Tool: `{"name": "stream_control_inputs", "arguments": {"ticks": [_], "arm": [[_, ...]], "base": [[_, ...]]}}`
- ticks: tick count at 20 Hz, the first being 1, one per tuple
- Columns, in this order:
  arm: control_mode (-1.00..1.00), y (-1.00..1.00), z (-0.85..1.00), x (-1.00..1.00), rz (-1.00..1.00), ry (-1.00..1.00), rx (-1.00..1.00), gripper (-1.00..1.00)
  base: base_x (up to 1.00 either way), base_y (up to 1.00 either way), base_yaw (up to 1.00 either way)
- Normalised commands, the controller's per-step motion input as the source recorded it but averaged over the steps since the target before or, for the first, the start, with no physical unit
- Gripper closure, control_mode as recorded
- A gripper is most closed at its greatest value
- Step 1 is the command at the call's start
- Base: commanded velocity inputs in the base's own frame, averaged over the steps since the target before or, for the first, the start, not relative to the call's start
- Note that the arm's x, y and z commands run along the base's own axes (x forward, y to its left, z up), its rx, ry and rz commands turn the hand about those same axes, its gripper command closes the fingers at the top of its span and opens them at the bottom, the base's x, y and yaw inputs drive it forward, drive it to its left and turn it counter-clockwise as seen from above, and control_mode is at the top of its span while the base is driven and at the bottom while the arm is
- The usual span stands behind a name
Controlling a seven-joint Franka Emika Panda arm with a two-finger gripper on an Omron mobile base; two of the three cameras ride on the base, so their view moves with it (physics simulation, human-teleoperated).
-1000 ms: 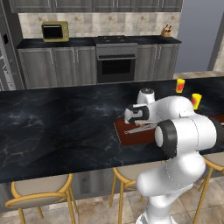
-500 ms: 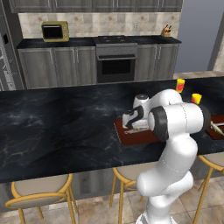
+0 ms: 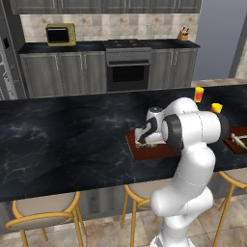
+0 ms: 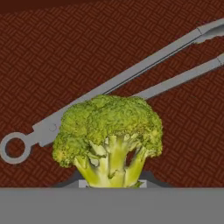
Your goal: Gather the corn and broccoli from the fridge and place them on a tray on the dining counter. Then gather the steak and fish from the fridge and place them on the other tray.
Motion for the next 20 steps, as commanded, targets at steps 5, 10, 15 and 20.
{"name": "stream_control_inputs", "arguments": {"ticks": [5,10,15,20], "arm": [[-1.0,-0.01,-0.02,0.0,0.0,0.0,0.0,-1.0],[-1.0,0.0,0.11,-0.33,0.0,-0.01,0.0,-1.0],[-1.0,0.0,0.56,-0.32,0.0,-0.02,0.0,-1.0],[-1.0,0.0,1.0,-0.51,0.01,-0.02,0.0,-1.0]], "base": [[0.0,0.0,0.0],[0.0,0.0,0.0],[0.0,0.0,0.0],[0.0,0.0,0.0]]}}
